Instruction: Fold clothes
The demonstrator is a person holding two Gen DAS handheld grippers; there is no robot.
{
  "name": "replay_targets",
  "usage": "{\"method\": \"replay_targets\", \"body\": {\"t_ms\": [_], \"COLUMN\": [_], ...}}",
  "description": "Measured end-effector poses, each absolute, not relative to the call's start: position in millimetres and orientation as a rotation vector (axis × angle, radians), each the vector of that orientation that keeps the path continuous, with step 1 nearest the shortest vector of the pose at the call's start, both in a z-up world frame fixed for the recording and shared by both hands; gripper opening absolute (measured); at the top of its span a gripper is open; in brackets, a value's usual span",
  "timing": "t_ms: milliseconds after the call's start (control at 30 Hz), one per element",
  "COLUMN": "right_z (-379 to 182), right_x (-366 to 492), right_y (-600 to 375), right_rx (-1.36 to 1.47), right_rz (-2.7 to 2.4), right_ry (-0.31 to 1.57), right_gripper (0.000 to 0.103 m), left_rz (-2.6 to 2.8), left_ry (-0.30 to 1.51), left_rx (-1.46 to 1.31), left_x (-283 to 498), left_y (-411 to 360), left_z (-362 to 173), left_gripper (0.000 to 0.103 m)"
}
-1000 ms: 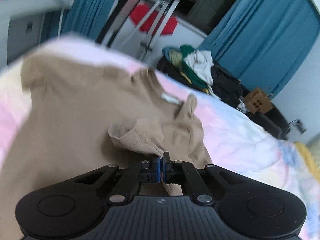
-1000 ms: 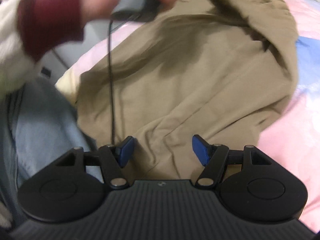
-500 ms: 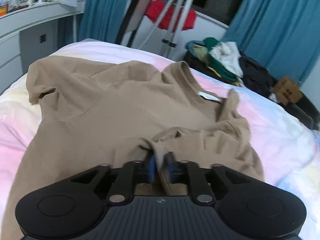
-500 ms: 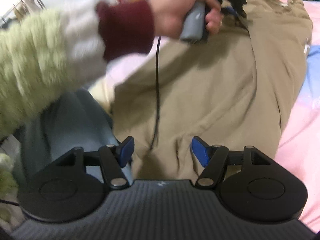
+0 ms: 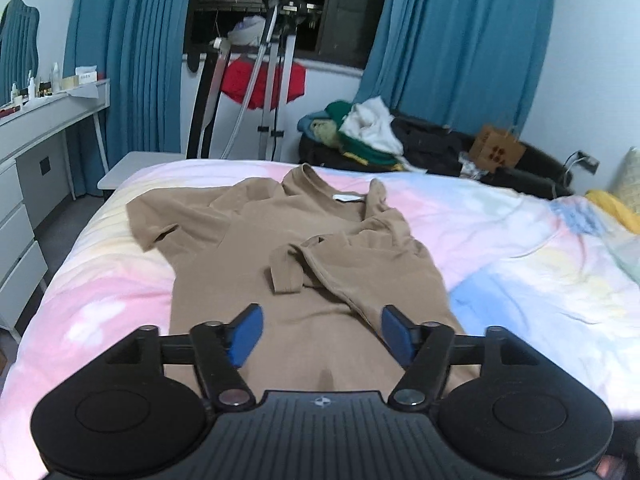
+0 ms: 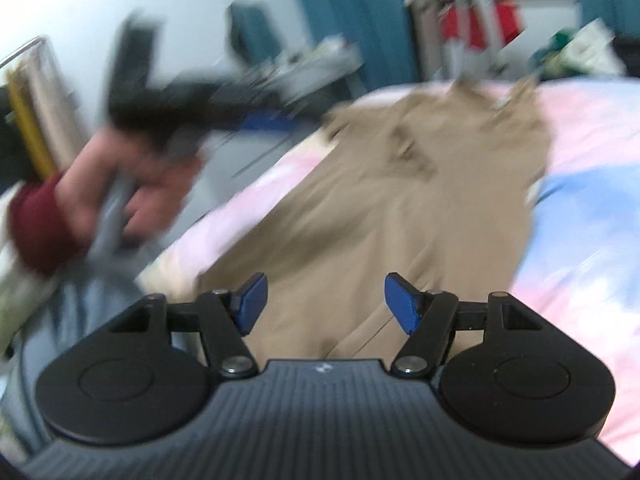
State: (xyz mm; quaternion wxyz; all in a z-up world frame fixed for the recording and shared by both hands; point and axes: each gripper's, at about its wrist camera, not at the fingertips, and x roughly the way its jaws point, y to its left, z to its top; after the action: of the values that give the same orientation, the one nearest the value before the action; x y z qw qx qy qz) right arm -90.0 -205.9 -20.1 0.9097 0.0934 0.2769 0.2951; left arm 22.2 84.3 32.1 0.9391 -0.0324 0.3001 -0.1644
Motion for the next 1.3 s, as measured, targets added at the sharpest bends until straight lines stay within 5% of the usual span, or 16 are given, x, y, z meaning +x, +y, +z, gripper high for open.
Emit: {"method": "replay_targets", "body": {"t_ms": [200, 267, 333, 467, 900, 1200, 1300], "right_z": [27.0, 40.6, 42.0, 23.8, -41.0, -63.9, -70.2], "right_x": [-74.5, -57.2, -32.5, 10.2, 33.4, 62.8, 72.9], "right_y": [-215.6, -213.1, -212.5, -220.8, -258.5, -276.6, -280.0], "right_rx": [0.249, 0.241, 0.275, 0.354, 0.523, 0.586, 0.611], "right_rz": [0.402, 0.329, 0.295, 0.304, 0.203, 0.172, 0.17], "right_ry": [0.41, 0.378, 0.357, 0.38, 0.505, 0.532, 0.542], "right_gripper": [0.075, 0.087, 0.087, 0.086, 0.086, 0.086, 0.086], "left_rz": [-0.25, -0.236, -0.234, -0.189, -0.016, 0.147, 0.162], "left_ry": [0.552, 0.534, 0.516, 0.499, 0.665, 0.634, 0.598], "left_rx": [-0.062, -0.069, -0.09, -0.133, -0.464, -0.439, -0.358], "left_x": [-8.2, -13.2, -15.3, -10.2, 149.7, 276.4, 299.6], "left_y": [101.4, 103.8, 105.6, 111.4, 159.7, 196.1, 189.3], "left_z": [21.3, 22.9, 23.8, 17.2, -21.1, -56.0, -56.1], "left_gripper": [0.082, 0.091, 0.1, 0.1, 0.097, 0.086, 0.073]}}
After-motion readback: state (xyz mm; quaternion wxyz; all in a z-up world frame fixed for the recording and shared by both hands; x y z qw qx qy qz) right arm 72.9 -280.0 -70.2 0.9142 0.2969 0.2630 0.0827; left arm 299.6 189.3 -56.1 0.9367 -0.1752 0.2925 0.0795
